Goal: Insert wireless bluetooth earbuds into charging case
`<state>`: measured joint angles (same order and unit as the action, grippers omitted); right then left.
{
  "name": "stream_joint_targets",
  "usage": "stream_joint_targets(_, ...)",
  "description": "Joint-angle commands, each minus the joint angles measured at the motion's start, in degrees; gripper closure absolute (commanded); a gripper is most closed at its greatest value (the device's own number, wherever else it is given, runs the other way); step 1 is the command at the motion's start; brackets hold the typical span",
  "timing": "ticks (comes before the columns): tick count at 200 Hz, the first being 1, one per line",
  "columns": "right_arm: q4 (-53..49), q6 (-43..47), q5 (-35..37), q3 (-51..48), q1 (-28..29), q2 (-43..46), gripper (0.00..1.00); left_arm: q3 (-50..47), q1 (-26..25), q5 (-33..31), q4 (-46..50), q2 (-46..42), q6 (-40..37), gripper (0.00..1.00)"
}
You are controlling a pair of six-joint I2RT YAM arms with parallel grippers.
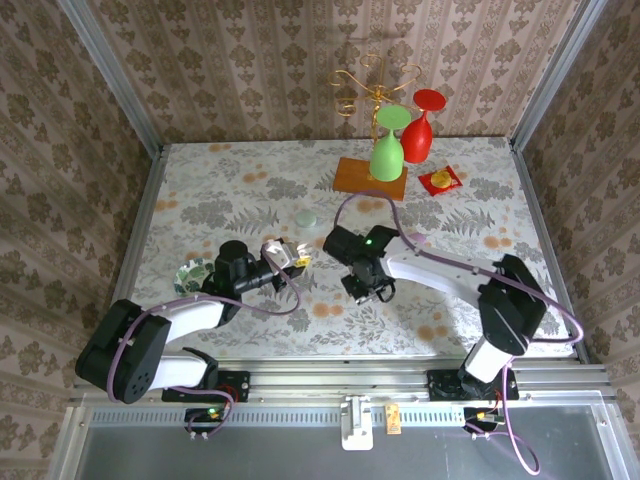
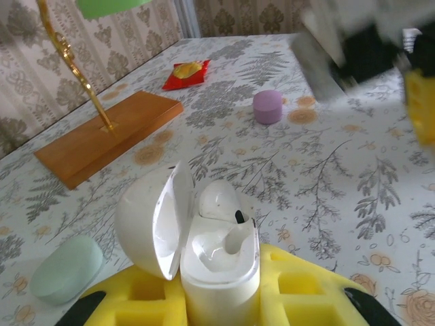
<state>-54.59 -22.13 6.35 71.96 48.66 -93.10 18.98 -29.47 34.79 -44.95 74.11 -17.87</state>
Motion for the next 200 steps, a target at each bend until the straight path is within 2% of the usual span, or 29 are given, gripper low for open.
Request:
stream_joint_targets(1, 10.3, 3.2, 2.3, 1.4, -1.6, 5.4, 0.85, 1.9, -1.1, 5.4, 0.7, -0.5, 0.2, 0.95)
stream_joint_targets(47, 24.8, 5.3, -6.5, 0.3, -4.2, 11.4, 0.85, 3.0, -2.0, 9.3, -4.5, 1.9, 5.0, 0.95)
stream_joint_targets(80, 32.8, 6.6, -11.7, -0.7, -4.6, 12.5, 0.84, 3.9, -2.2, 9.8, -9.7, 6.0, 9.5, 0.96)
stream_joint_targets(116, 33.9, 8.0, -14.1, 0.3, -4.6, 10.5, 0.84, 4.9, -2.3, 8.8, -14.5, 9.0, 14.8, 0.97)
stream_joint_targets(144, 34.0, 8.7, -14.8, -0.2, -4.5, 9.2, 0.84, 5.8, -2.3, 7.5, -14.8, 10.2, 15.6, 0.97)
stream_joint_targets(200, 34.3, 10.3, -13.3, 0.0, -4.1, 6.2, 0.84, 6.5, -2.4, 9.0, -15.0, 10.3, 16.5, 0.97)
